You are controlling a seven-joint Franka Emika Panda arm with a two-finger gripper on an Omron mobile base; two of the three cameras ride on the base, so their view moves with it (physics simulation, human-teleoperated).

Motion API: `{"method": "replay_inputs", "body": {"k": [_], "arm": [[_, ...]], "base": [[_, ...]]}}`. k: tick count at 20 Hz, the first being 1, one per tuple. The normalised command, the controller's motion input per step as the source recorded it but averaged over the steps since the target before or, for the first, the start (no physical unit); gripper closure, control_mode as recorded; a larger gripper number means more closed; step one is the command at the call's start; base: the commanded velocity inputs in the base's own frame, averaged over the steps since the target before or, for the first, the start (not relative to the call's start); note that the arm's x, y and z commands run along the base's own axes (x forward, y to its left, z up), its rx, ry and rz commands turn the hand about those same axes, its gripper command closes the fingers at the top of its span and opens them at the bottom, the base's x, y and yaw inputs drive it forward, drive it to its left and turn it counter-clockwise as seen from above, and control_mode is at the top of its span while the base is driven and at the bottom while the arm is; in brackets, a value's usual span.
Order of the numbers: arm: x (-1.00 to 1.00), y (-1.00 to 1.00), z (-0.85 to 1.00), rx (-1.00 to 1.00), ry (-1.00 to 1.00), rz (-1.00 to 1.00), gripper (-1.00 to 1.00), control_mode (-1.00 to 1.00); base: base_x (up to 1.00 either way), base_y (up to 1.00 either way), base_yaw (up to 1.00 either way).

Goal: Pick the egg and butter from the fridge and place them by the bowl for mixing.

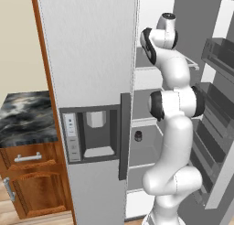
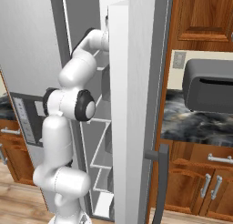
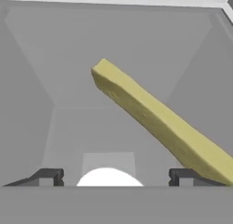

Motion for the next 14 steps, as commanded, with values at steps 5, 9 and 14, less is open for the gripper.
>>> {"method": "replay_inputs", "body": {"k": [5, 9, 14], "arm": [[-0.02, -0.03, -0.24, 0.0, 0.07, -0.01, 1.0, -1.0], [0.0, -0.06, -0.14, 0.01, 0.01, 0.0, 1.0, -1.0], [0.0, -0.03, 0.0, 0.02, 0.0, 0.0, 1.0, -1.0]], "base": [[0.0, 0.0, 0.0], [0.0, 0.0, 0.0], [0.0, 0.0, 0.0]]}}
